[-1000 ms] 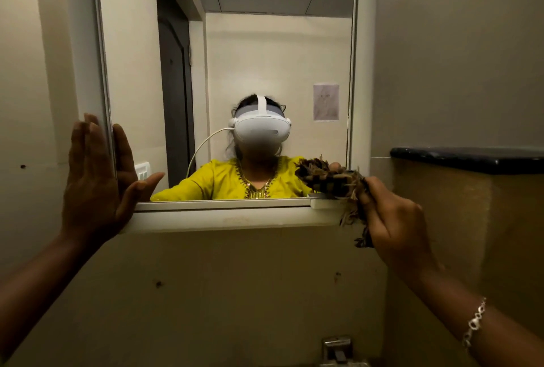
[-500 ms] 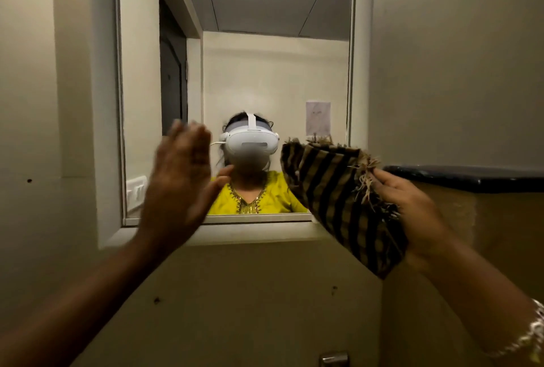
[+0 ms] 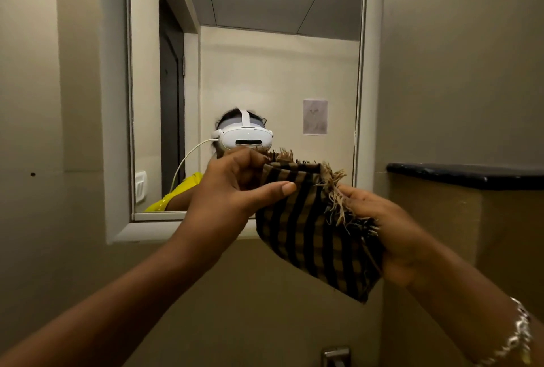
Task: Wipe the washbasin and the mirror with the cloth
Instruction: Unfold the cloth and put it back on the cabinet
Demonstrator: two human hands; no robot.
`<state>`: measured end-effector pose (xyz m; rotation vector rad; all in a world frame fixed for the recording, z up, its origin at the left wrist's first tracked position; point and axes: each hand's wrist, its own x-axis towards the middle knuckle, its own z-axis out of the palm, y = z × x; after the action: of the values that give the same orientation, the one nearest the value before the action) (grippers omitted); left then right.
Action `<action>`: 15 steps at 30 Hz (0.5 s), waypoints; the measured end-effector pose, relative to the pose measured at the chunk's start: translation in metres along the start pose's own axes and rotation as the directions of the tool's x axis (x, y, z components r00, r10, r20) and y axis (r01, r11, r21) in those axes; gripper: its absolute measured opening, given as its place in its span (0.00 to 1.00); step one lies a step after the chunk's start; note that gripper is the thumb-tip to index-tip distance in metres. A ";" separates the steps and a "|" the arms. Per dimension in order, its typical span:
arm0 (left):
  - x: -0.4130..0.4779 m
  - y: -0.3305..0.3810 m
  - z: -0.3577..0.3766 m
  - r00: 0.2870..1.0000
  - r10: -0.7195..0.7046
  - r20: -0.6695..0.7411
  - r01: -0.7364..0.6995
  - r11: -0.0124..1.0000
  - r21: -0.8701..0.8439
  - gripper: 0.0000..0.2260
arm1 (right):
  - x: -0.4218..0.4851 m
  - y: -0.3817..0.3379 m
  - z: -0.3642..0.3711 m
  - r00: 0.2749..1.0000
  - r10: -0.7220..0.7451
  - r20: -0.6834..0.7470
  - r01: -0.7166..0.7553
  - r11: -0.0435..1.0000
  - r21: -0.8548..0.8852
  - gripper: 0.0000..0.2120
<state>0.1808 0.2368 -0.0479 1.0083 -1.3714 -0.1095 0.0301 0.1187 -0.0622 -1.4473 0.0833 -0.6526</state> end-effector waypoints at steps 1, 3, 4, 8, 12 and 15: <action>-0.001 -0.001 -0.002 1.000 0.006 -0.013 -0.006 1.000 0.020 0.24 | 0.001 0.001 0.001 1.000 0.005 0.009 -0.005 1.000 -0.002 0.13; -0.003 -0.003 -0.006 0.999 0.027 -0.035 -0.025 0.999 0.048 0.23 | 0.003 0.001 0.003 0.999 0.021 0.033 -0.021 1.000 0.004 0.12; -0.004 -0.003 -0.007 0.999 0.038 -0.032 -0.036 0.998 0.061 0.21 | 0.004 0.001 0.003 0.999 0.034 0.030 -0.034 0.999 0.012 0.13; -0.008 -0.006 -0.009 0.995 0.094 0.031 -0.097 0.992 0.087 0.11 | 0.012 -0.003 0.006 0.993 0.037 0.112 -0.037 0.999 -0.002 0.16; -0.014 -0.013 -0.013 0.986 0.149 0.073 -0.159 0.974 0.163 0.13 | 0.021 -0.002 0.011 0.983 0.062 0.173 -0.034 0.986 -0.163 0.23; -0.016 -0.017 -0.017 0.979 0.190 0.069 -0.199 0.965 0.169 0.10 | 0.021 -0.001 0.013 0.980 0.075 0.185 -0.040 0.981 -0.187 0.22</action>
<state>0.1993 0.2458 -0.0687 1.0154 -1.5409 0.1356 0.0526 0.1206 -0.0522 -1.6726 0.0350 -0.4639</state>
